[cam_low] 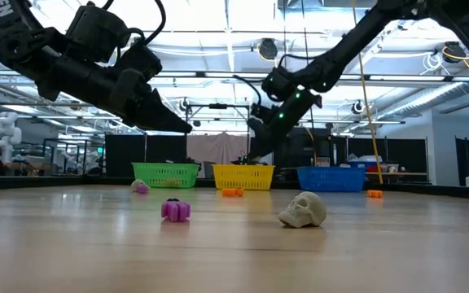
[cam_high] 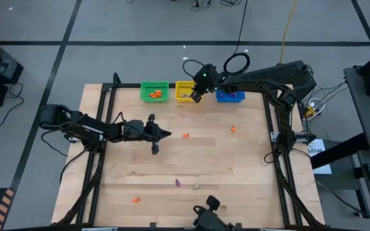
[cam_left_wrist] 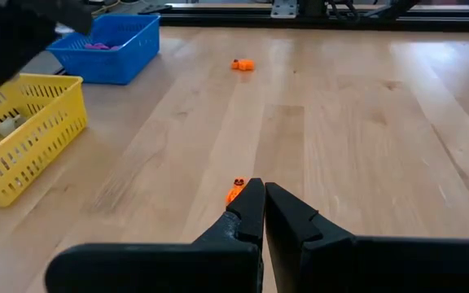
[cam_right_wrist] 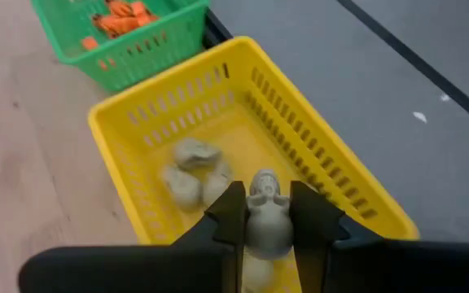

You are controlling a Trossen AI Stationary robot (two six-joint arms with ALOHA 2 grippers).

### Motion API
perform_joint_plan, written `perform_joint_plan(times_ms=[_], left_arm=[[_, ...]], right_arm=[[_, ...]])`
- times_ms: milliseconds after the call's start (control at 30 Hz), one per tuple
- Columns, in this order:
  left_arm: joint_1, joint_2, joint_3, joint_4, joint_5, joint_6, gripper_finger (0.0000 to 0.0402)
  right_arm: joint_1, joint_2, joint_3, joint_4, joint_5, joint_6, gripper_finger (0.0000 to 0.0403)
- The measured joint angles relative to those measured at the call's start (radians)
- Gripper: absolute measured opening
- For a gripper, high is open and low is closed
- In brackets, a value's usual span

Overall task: Sort Halloween decoration
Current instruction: Put the white skull toy into the yellow bin, then put the orange skeleton toy into the green bin

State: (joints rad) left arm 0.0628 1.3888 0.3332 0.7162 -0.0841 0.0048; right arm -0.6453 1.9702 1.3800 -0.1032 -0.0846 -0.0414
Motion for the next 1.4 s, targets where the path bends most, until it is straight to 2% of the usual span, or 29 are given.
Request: perform_joint_plan(times_ms=[467,567,767,900,1033,1167,1233,1300,1400], left_arm=[[0.000,0.000,0.000,-0.009,0.000,0.000,0.0012],[0.000,0.000,0.000,-0.020,0.000,-0.005,0.0012],[0.001,0.000,0.000,-0.027,0.000,-0.052,0.0012],[0.001,0.000,0.000,-0.026,0.000,-0.051,0.0012],[0.001,0.000,0.000,-0.031,0.000,-0.051,0.0012],[0.001,0.000,0.000,-0.050,0.000,-0.047,0.0012],[0.001,0.000,0.000,-0.053,-0.002,-0.043,0.0012],[0.001,0.000,0.000,-0.054,-0.003,-0.043,0.0012],[0.001,0.000,0.000,-0.059,-0.003,-0.043,0.0012]], right_arm=[[-0.004,0.088,-0.001,0.050,-0.021,0.014,0.0051],[-0.003,0.085,-0.001,0.054,-0.017,0.009,0.0077],[0.008,0.035,-0.001,0.045,0.029,0.002,0.0161],[0.025,-0.033,-0.001,0.000,0.031,0.003,0.0178],[0.065,-0.104,-0.004,-0.081,0.033,0.002,0.0136],[0.132,-0.156,-0.072,-0.087,0.035,0.041,0.0057],[0.171,-0.176,-0.134,-0.081,0.078,0.075,0.0022],[0.213,-0.202,-0.210,-0.069,0.155,0.111,0.0006],[0.272,-0.278,-0.331,-0.040,0.218,0.196,0.0015]])
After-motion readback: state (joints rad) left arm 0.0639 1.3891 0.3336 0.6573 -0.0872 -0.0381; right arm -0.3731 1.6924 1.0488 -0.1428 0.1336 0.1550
